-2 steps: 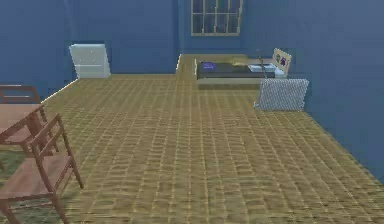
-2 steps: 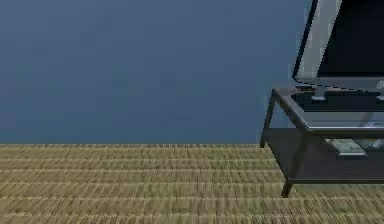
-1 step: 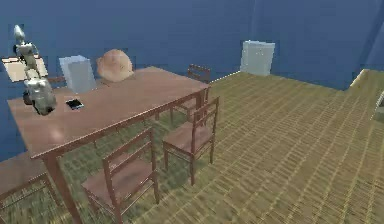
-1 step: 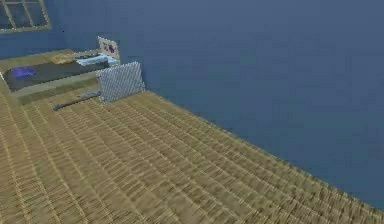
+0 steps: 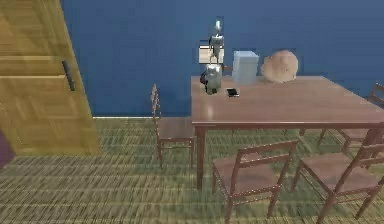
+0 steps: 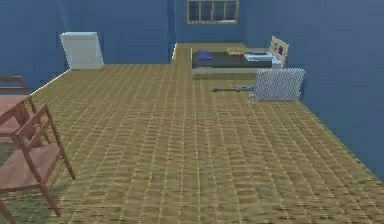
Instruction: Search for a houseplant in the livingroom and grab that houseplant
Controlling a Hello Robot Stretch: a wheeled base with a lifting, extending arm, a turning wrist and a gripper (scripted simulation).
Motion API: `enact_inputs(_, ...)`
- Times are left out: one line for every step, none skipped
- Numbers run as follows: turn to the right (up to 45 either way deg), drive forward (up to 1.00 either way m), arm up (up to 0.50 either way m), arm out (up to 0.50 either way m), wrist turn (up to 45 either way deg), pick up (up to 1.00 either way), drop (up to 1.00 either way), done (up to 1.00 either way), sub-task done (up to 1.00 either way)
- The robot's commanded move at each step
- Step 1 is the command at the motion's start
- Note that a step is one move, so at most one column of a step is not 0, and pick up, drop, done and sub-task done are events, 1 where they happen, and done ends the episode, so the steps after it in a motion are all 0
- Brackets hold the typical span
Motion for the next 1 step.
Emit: enact_inputs(-45.0,0.00,0.00,0.00,0.0,0.00,0.00,0.00,0.00)
